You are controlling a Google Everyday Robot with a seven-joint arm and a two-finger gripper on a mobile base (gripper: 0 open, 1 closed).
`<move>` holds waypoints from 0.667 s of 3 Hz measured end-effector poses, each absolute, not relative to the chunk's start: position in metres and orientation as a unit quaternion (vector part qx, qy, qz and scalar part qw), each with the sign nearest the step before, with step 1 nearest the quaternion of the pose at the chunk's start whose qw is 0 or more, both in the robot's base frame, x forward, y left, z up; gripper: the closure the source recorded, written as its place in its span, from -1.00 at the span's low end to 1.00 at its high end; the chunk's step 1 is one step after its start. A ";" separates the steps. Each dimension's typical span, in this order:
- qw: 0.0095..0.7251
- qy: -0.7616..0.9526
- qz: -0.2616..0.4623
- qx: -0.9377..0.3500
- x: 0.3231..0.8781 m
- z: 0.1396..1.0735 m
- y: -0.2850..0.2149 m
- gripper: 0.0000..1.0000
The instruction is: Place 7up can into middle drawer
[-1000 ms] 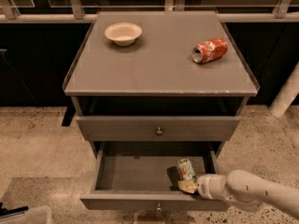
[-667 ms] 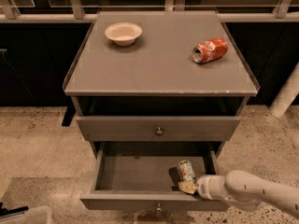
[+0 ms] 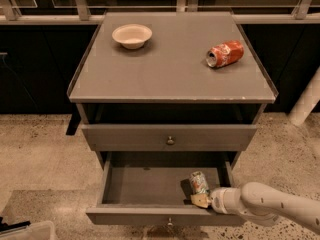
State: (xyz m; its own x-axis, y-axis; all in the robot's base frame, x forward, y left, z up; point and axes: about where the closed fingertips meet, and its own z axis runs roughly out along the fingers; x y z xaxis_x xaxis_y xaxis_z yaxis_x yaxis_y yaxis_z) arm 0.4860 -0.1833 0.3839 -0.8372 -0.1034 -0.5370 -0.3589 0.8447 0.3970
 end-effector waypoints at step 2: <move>0.256 0.926 0.249 -0.125 0.486 0.384 -0.183 -0.77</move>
Offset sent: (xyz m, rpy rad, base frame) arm 0.0000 0.0000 0.0000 0.0000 0.0000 0.0000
